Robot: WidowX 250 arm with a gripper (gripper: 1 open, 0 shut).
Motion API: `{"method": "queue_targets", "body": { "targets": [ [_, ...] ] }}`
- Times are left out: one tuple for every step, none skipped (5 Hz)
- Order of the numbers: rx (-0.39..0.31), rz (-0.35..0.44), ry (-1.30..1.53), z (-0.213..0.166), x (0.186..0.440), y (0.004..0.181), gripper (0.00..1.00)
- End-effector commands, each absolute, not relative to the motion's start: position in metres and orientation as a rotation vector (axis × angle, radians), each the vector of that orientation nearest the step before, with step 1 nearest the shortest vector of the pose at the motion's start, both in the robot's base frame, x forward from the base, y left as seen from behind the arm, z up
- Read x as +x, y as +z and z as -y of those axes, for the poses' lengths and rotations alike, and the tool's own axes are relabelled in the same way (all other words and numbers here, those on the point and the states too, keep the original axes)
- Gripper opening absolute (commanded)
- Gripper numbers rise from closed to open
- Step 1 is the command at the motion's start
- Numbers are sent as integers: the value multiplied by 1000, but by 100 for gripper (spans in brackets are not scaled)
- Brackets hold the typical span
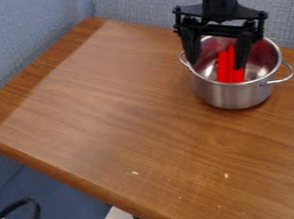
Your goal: Move the red object from the metal pot to the table
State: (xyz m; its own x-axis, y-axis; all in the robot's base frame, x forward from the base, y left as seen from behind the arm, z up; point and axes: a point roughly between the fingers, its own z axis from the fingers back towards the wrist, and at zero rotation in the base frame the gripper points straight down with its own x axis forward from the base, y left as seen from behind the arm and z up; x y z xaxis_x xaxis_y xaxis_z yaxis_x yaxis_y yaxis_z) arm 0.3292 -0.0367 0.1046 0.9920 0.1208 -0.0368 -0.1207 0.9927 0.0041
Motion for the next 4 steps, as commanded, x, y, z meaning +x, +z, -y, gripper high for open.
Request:
{"method": "queue_targets", "body": {
  "targets": [
    [-1, 23, 114, 42, 342, 115, 100],
    [3, 32, 113, 45, 346, 112, 100],
    [9, 43, 110, 47, 351, 108, 100],
    [13, 47, 109, 49, 354, 104, 100]
  ]
}}
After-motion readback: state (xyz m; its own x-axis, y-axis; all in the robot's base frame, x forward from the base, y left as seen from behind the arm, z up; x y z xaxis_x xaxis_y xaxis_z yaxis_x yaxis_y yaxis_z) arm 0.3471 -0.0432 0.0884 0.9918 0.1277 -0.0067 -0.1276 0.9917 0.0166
